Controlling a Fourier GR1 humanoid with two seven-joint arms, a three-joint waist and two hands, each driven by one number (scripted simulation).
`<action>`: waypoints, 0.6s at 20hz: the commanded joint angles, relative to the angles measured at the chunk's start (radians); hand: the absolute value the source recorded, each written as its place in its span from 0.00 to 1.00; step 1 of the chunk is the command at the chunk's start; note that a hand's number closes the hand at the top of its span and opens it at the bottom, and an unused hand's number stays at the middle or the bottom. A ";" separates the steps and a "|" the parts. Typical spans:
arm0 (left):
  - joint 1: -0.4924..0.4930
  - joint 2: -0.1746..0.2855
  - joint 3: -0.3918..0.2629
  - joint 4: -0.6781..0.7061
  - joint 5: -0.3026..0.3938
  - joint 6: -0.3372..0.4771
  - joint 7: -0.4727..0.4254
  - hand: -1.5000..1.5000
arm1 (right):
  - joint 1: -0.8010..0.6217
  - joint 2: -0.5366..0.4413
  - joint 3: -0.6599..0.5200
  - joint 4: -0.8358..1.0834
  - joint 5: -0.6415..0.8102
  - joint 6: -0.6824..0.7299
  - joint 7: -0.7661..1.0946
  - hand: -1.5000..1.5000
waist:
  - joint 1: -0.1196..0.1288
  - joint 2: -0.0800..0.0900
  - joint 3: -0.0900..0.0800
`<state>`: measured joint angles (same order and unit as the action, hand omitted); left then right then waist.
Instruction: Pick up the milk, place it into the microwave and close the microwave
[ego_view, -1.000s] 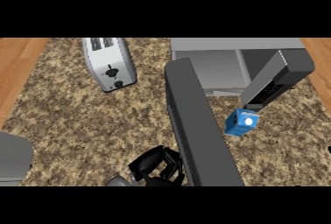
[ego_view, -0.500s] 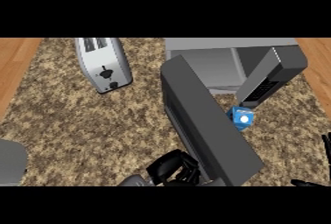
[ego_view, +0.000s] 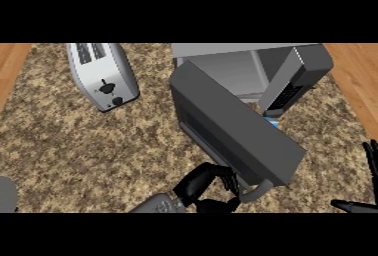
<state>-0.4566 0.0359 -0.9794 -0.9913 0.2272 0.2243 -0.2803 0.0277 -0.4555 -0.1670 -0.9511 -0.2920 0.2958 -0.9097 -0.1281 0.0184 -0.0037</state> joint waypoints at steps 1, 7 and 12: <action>-0.070 -0.034 -0.053 -0.042 0.073 0.070 0.008 1.00 | 0.003 0.003 0.024 -0.052 -0.019 0.084 -0.021 0.00 | -0.046 0.000 -0.003; -0.165 -0.034 -0.046 -0.017 0.142 0.137 0.000 1.00 | -0.030 -0.030 0.050 -0.098 -0.032 0.096 0.024 0.00 | -0.089 0.014 -0.003; -0.292 -0.035 -0.003 0.002 0.178 0.185 -0.028 1.00 | -0.056 -0.050 0.076 -0.141 -0.044 0.106 0.071 0.00 | -0.125 0.023 -0.002</action>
<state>-0.6686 0.0131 -0.9998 -0.9926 0.3738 0.3768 -0.2867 -0.0065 -0.4932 -0.1059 -1.0699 -0.3292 0.3399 -0.8275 -0.2277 0.0347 -0.0055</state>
